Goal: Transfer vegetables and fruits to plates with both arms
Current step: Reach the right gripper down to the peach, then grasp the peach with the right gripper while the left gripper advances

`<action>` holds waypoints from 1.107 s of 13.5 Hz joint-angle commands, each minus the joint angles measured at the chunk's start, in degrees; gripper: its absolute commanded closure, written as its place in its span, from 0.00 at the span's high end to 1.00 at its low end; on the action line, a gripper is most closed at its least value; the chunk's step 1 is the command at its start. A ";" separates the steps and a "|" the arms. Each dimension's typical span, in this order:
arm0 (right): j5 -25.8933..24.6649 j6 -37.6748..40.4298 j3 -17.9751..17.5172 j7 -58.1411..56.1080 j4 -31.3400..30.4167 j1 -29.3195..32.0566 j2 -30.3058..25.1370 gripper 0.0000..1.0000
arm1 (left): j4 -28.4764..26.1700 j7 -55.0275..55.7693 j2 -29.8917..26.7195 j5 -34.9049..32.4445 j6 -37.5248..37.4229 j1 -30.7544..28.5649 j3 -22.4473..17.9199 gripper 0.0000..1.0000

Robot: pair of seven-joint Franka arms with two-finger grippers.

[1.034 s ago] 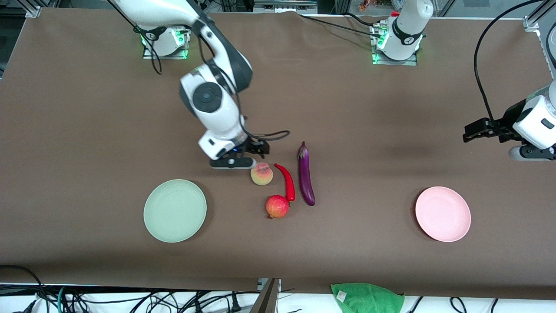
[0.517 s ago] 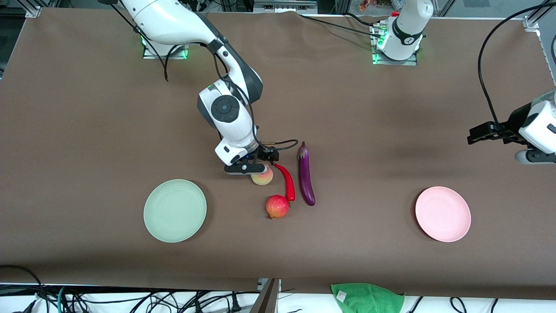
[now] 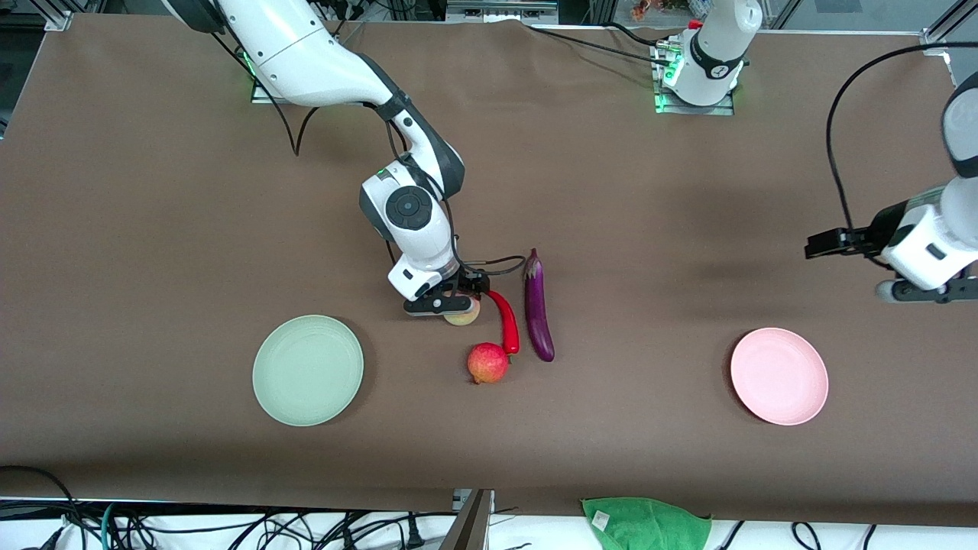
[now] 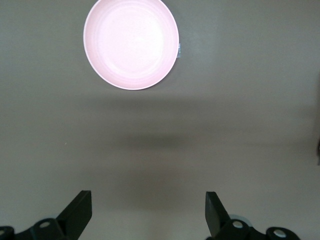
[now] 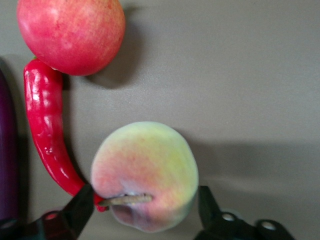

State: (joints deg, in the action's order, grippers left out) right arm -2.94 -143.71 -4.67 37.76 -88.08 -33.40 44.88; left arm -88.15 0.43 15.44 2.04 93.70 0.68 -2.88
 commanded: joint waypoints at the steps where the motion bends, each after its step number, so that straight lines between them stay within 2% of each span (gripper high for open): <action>1: -1.02 -3.58 0.45 -0.23 1.07 -0.44 1.70 0.76 | -0.18 0.80 2.56 -0.37 3.76 0.29 2.35 1.00; 3: -0.93 -3.86 0.54 -2.16 1.15 -0.09 1.44 0.47 | -0.27 5.08 5.72 -0.37 7.35 0.29 5.24 1.00; 4: -0.84 -3.17 0.54 -2.43 1.24 0.52 1.00 0.37 | -0.27 7.37 7.74 -0.37 10.16 0.46 6.47 1.00; 5: -0.67 -0.90 0.45 -4.00 1.50 1.66 0.48 0.32 | -0.27 8.61 9.85 -0.46 12.71 0.90 7.70 1.00; 8: -0.32 10.60 0.54 -9.96 3.43 4.20 -3.91 0.32 | -0.27 13.96 14.07 -0.55 19.13 4.05 8.16 1.00; 11: -0.14 19.50 0.45 -19.62 5.98 9.12 -6.73 0.32 | -0.09 23.36 18.38 -1.07 26.95 9.93 8.16 1.00; 15: -0.14 19.26 0.54 -31.32 5.99 15.98 -6.48 0.32 | 0.87 37.60 24.18 -1.08 34.78 19.07 8.07 1.00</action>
State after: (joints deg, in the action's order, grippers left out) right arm -2.97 -124.41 -3.35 11.44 -82.07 -20.14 37.99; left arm -89.03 31.82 36.67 2.04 126.43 15.78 5.91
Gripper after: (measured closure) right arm 0.207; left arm 0.000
